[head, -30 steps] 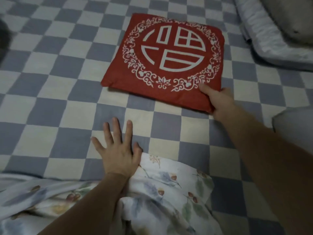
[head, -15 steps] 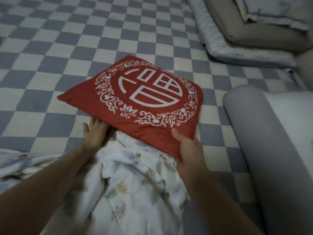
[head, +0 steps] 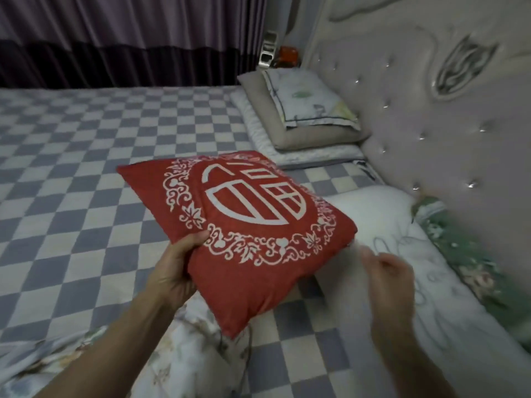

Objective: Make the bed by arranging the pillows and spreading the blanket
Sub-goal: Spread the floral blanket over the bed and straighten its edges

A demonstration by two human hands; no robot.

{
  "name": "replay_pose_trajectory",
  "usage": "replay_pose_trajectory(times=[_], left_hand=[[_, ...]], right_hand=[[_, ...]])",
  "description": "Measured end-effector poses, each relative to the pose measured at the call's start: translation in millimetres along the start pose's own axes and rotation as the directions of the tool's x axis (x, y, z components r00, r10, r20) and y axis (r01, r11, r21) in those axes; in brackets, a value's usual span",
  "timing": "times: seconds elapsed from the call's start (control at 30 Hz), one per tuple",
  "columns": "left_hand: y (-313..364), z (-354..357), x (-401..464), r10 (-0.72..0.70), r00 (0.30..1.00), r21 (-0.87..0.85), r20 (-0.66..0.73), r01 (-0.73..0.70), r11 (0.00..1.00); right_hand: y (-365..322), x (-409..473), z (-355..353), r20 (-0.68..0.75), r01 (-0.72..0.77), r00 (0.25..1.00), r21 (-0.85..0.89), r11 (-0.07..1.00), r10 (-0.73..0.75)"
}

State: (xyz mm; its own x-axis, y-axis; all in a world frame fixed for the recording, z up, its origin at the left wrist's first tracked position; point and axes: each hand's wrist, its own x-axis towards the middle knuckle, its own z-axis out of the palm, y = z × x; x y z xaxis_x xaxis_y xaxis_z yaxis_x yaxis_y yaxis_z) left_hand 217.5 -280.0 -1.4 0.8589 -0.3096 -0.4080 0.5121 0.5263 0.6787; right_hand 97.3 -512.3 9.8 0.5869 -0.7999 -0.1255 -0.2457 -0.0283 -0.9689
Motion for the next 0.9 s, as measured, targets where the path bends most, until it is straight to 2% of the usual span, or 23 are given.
replay_pose_trajectory(times=[0.03, 0.07, 0.13, 0.17, 0.2, 0.27, 0.33, 0.43, 0.5, 0.57, 0.6, 0.67, 0.73, 0.8, 0.83, 0.9], left_hand=[[7, 5, -3, -0.002, 0.996, -0.003, 0.091, 0.002, 1.000], [14, 18, -7, -0.020, 0.984, 0.010, 0.175, 0.018, 1.000], [17, 33, -5, -0.063, 0.953, 0.106, 0.295, 0.033, 0.994], [15, 38, -1, -0.090, 0.945, 0.185, 0.314, 0.032, 0.982], [13, 49, 1, -0.132, 0.941, 0.282, 0.313, 0.040, 0.959], [9, 61, 10, -0.222, 0.920, 0.461, 0.324, 0.052, 0.886], [1, 70, 20, -0.268, 0.914, 0.609, 0.303, 0.031, 0.792], [-17, 81, 37, -0.232, 0.946, 0.777, 0.225, -0.031, 0.629], [-31, 87, 49, -0.160, 0.964, 0.814, 0.212, -0.083, 0.575], [-50, 91, 65, -0.088, 0.968, 0.812, 0.235, -0.145, 0.565], [-61, 94, 72, -0.041, 0.974, 0.833, 0.221, -0.167, 0.527], [-86, 94, 85, 0.015, 0.983, 0.912, 0.183, -0.175, 0.370], [-113, 99, 92, -0.029, 0.962, 0.942, 0.270, -0.258, 0.216], [-142, 113, 104, -0.151, 0.901, 0.906, 0.406, -0.374, 0.200], [-153, 122, 110, -0.206, 0.890, 0.910, 0.406, -0.374, 0.178], [-177, 137, 122, -0.334, 0.885, 0.943, 0.323, -0.330, 0.036]], right_hand=[[-12, 21, -22, -0.018, -0.028, 0.999, 0.007, 1.000, 0.028], [-27, 42, -41, 0.055, -0.082, 0.995, 0.013, 0.997, 0.081], [-51, 73, -67, 0.320, -0.215, 0.931, 0.088, 0.973, 0.176], [-59, 82, -78, 0.430, -0.251, 0.885, 0.121, 0.960, 0.177], [-63, 92, -90, 0.498, -0.245, 0.853, 0.119, 0.962, 0.155], [-66, 104, -106, 0.582, -0.186, 0.798, -0.013, 0.982, 0.159], [-58, 111, -120, 0.631, -0.245, 0.738, -0.081, 0.966, 0.240], [-41, 117, -132, 0.673, -0.352, 0.685, -0.028, 0.936, 0.278], [-29, 119, -130, 0.638, -0.337, 0.719, -0.027, 0.941, 0.276], [-16, 125, -124, 0.515, -0.268, 0.826, 0.003, 0.963, 0.228], [-13, 130, -122, 0.434, -0.212, 0.884, 0.036, 0.977, 0.175], [-21, 140, -115, 0.288, -0.083, 0.956, 0.098, 0.992, 0.052], [-39, 155, -107, 0.173, 0.031, 0.983, 0.158, 0.987, -0.059], [-57, 179, -96, 0.074, 0.123, 0.987, 0.193, 0.973, -0.139], [-66, 190, -90, 0.037, 0.165, 0.984, 0.194, 0.967, -0.176], [-75, 218, -79, -0.029, 0.244, 0.970, 0.186, 0.952, -0.243]])
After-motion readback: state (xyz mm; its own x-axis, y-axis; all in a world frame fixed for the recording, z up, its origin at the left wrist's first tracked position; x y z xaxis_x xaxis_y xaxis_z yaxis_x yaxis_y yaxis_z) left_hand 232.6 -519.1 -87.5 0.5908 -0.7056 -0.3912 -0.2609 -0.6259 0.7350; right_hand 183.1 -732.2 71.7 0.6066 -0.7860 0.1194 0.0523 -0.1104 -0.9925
